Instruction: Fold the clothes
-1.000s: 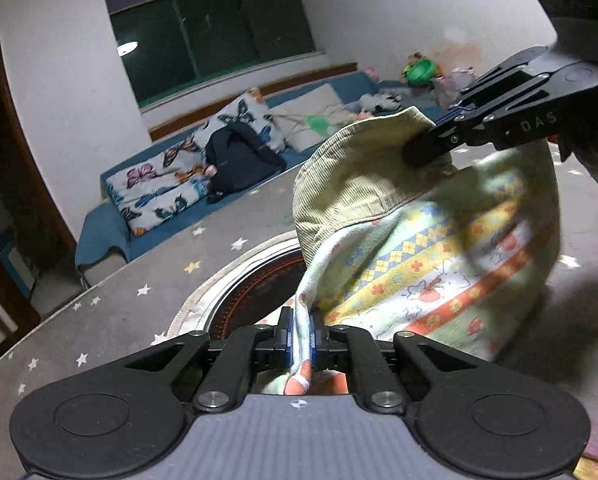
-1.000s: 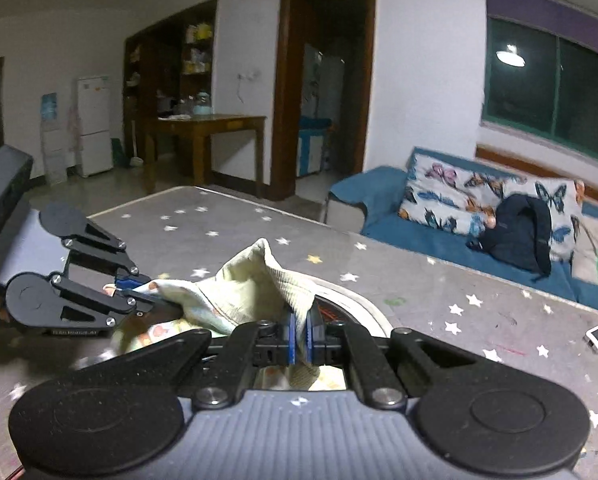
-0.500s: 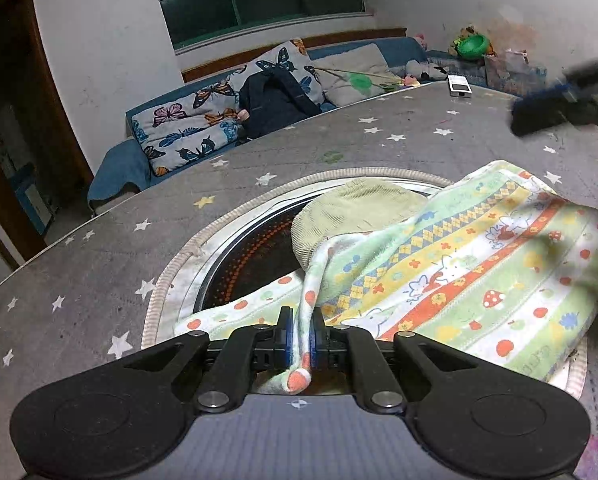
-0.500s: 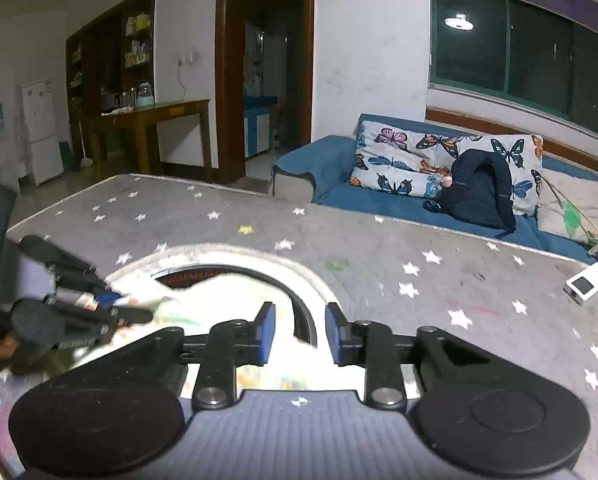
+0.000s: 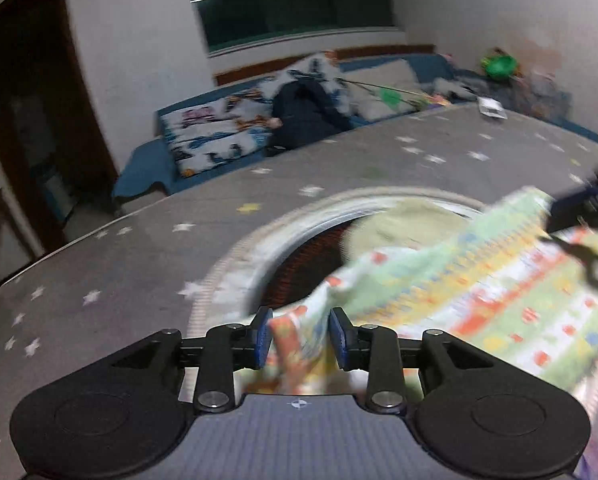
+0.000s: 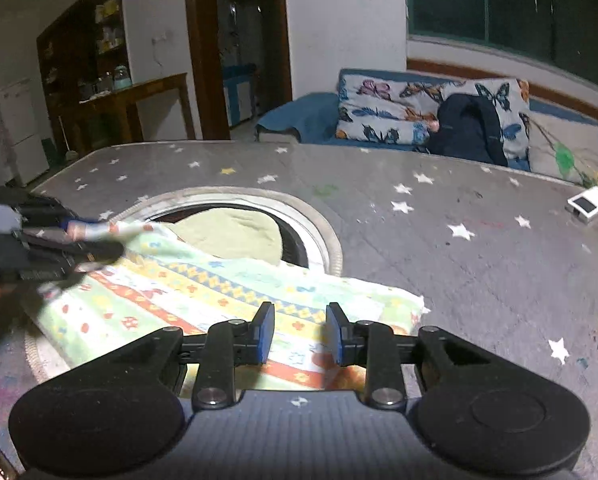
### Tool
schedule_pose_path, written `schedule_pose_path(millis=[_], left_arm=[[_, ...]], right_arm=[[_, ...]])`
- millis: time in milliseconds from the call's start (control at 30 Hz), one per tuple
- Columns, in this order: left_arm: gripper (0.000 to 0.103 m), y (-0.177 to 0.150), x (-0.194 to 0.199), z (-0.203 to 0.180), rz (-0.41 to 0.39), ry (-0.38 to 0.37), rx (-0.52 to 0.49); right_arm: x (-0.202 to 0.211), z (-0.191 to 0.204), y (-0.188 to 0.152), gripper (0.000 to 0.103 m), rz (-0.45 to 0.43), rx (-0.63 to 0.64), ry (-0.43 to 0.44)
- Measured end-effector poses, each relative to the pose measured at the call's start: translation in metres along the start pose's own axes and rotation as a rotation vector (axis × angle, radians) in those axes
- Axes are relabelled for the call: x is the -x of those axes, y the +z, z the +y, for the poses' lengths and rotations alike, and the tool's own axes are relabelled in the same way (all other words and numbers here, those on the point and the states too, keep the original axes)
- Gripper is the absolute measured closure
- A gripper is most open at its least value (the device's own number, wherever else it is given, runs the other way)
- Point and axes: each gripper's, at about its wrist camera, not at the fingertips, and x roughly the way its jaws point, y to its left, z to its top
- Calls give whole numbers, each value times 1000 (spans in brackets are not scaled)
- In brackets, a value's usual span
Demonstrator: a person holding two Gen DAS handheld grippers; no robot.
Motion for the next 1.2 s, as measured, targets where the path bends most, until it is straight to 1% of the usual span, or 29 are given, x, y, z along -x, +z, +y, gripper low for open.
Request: schedule_pose_path(millis=[100, 167, 200, 233, 267, 333, 400, 433, 500, 567, 667, 733, 800, 867, 900, 933, 967, 1033, 1133, 1200], left_arm=[[68, 3, -1, 18, 5, 83, 58], [72, 4, -1, 25, 11, 147, 85], [73, 5, 1, 26, 9, 156, 96], [73, 7, 4, 25, -3, 136, 106], [73, 9, 8, 20, -20, 96, 112], [73, 15, 13, 6, -50, 7, 111], [71, 21, 12, -14, -69, -99, 95], [71, 24, 9, -24, -70, -125, 78], [71, 28, -3, -45, -57, -126, 25], [71, 30, -16, -57, -30, -109, 1], [70, 28, -34, -60, 7, -74, 10], [69, 24, -40, -56, 23, -79, 38], [69, 23, -34, -55, 15, -77, 46], [69, 21, -22, -56, -12, -77, 28], [69, 20, -15, -56, -24, -84, 23], [69, 19, -7, -56, -37, -97, 22], [69, 16, 1, -57, -45, -111, 22], [69, 9, 12, -59, -51, -123, 14], [69, -4, 23, -64, -56, -102, -25], [69, -14, 28, -67, -53, -91, -53]], right_arm=[[-5, -6, -3, 75, 14, -12, -12], [-6, -11, -5, 74, 16, -21, -17], [-7, -13, -6, 74, 17, -25, -19], [-7, -14, -6, 74, 16, -27, -22], [-6, -13, -4, 74, 13, -26, -23], [-6, -10, 1, 74, -2, -23, -15], [-10, -4, 9, 74, -12, -21, 11], [-12, -1, 10, 74, -10, -15, 16], [-16, 4, 12, 74, -6, -1, 25], [-19, 9, 14, 74, -3, 13, 34], [-25, 18, 17, 73, 3, 34, 47], [-29, 23, 19, 72, 6, 48, 56], [-32, 29, 21, 72, 10, 62, 65], [-36, 34, 23, 72, 13, 76, 74], [-38, 37, 24, 71, 15, 83, 79], [-38, 39, 24, 67, 15, 91, 86], [-34, 43, 22, 66, 14, 101, 96], [-27, 51, 16, 66, 11, 120, 118], [-16, 61, 5, 65, 7, 131, 148], [-9, 65, -4, 62, 8, 134, 154]])
